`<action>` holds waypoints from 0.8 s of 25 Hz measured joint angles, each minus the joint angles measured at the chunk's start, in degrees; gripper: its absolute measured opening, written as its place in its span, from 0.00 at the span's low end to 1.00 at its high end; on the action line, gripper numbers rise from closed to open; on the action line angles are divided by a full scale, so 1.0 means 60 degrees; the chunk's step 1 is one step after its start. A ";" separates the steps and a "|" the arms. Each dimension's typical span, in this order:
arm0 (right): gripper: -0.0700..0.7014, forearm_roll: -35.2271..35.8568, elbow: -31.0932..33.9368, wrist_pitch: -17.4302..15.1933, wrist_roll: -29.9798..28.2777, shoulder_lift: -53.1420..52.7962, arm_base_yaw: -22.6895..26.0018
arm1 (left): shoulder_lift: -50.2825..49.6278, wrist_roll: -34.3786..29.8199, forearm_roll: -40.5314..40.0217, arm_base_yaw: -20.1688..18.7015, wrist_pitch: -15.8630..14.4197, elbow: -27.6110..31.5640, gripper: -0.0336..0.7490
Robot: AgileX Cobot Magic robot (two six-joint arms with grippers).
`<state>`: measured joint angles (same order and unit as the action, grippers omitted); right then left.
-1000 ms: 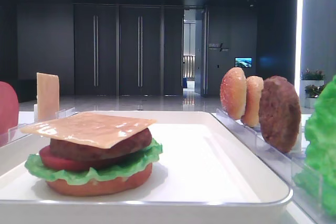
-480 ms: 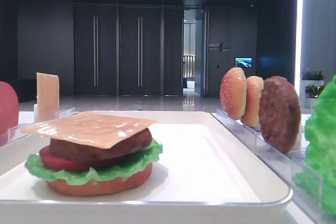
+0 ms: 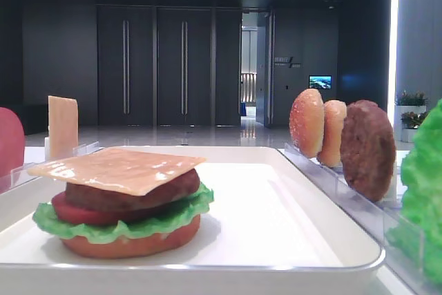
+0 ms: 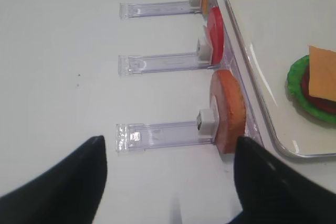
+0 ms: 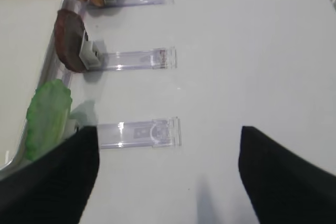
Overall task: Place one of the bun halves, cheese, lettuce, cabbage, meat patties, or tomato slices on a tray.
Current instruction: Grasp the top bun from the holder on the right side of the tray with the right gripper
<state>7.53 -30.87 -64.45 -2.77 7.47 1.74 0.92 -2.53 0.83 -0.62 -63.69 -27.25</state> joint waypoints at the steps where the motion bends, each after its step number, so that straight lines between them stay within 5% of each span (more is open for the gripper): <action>1: 0.77 0.0027 -0.0085 0.0003 -0.0020 0.0325 0.0000 | 0.0000 0.0000 0.0000 0.0000 0.0000 0.0000 0.78; 6: 0.77 0.0144 -0.0807 0.0157 -0.0392 0.2385 0.0000 | 0.0000 0.0000 0.0000 0.0000 0.0000 0.0000 0.78; 12: 0.77 0.0304 -0.2207 0.0989 -0.0550 0.4835 0.0000 | 0.0000 0.0000 0.0000 0.0000 0.0000 0.0000 0.78; 20: 0.77 0.0472 -0.4409 0.1078 -0.0772 0.8122 0.0000 | 0.0000 0.0000 0.0000 0.0000 0.0000 0.0000 0.78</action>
<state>10.36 -57.33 -57.98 -7.40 56.20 1.74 0.92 -2.53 0.83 -0.62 -63.69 -27.25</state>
